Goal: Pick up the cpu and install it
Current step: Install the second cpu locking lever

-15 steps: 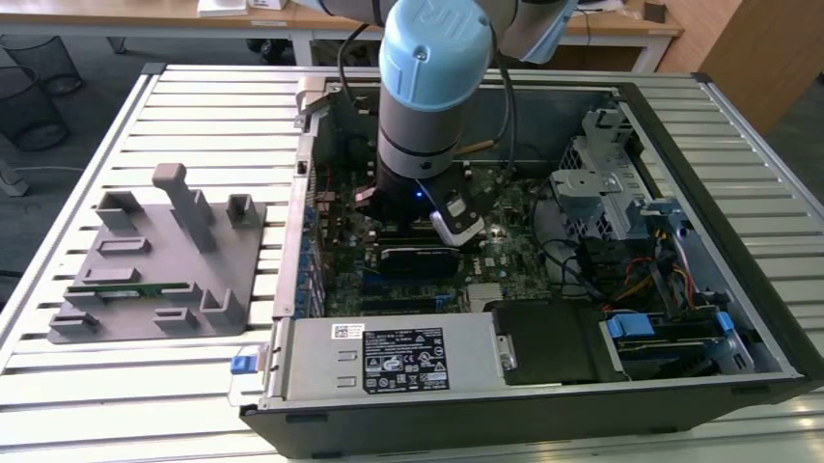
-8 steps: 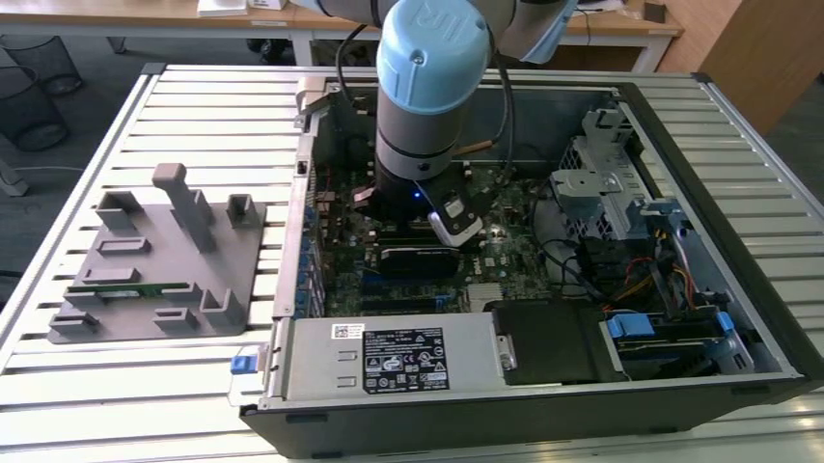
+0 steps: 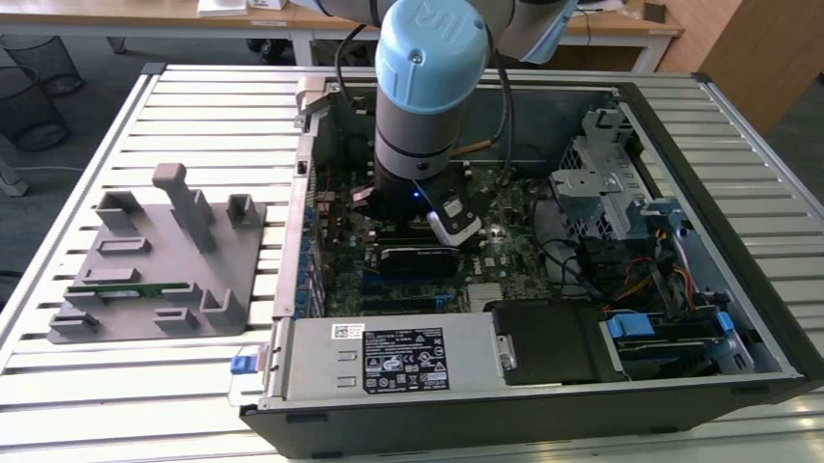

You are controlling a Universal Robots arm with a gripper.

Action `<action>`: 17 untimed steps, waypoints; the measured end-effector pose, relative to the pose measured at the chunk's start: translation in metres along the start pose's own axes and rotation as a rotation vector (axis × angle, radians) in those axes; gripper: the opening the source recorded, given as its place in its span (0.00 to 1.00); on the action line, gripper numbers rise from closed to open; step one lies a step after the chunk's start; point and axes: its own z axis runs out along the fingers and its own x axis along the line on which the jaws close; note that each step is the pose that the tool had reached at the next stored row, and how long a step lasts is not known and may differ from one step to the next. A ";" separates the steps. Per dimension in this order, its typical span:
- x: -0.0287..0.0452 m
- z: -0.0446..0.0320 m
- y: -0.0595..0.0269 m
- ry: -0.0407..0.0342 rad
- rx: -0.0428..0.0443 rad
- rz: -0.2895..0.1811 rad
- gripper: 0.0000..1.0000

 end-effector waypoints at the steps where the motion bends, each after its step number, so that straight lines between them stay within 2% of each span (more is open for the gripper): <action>1: 0.0000 0.0002 0.0001 0.0001 0.0001 0.000 0.11; 12: 0.0002 0.0000 0.0008 0.0002 0.0003 0.000 0.11; 17: 0.0003 -0.0068 0.0027 0.0000 0.0000 0.000 0.11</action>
